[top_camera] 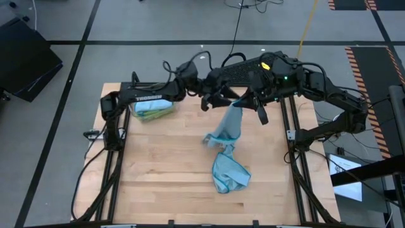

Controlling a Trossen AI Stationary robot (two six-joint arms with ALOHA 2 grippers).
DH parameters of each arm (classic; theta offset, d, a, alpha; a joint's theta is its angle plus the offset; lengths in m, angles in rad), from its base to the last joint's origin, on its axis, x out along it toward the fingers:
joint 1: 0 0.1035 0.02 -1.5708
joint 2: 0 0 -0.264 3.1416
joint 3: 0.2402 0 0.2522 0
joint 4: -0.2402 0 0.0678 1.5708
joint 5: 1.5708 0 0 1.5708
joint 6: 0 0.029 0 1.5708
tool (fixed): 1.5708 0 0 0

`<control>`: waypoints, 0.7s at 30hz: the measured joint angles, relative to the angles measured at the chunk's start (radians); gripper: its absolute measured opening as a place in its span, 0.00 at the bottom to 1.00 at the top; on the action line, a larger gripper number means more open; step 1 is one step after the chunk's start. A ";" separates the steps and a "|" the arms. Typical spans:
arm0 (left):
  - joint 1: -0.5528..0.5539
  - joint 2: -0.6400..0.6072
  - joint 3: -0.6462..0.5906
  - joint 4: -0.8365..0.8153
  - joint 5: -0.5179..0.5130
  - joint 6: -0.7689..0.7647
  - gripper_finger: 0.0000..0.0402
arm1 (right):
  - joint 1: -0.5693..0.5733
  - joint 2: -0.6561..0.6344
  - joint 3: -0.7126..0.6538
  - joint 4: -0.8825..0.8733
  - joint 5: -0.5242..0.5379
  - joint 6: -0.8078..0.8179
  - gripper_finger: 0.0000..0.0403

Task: Fold microfiber towels
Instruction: Fold the left blue microfiber cloth

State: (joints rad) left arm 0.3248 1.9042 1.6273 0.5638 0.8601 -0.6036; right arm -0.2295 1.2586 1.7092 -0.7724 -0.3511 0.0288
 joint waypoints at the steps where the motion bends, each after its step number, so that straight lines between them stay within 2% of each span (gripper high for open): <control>1: 0.000 0.010 0.000 0.011 0.035 -0.021 0.56 | 0.000 -0.001 0.000 -0.001 0.002 0.000 0.00; 7: -0.008 0.009 -0.001 -0.011 0.160 -0.065 0.56 | -0.046 -0.025 0.000 -0.015 0.007 -0.003 0.00; 12: -0.013 0.008 -0.001 -0.011 0.197 -0.165 0.54 | -0.128 -0.048 0.000 -0.042 0.011 -0.039 0.00; 15: 0.002 -0.001 -0.001 -0.014 0.198 -0.201 0.46 | -0.175 -0.064 0.000 -0.063 0.012 -0.067 0.00; 21: 0.077 -0.056 -0.002 -0.034 0.242 -0.281 0.18 | -0.259 -0.091 0.000 -0.135 0.015 -0.118 0.00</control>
State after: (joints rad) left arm 0.4018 1.8479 1.6249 0.5293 1.1026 -0.8851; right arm -0.4885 1.1674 1.7092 -0.9078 -0.3357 -0.0888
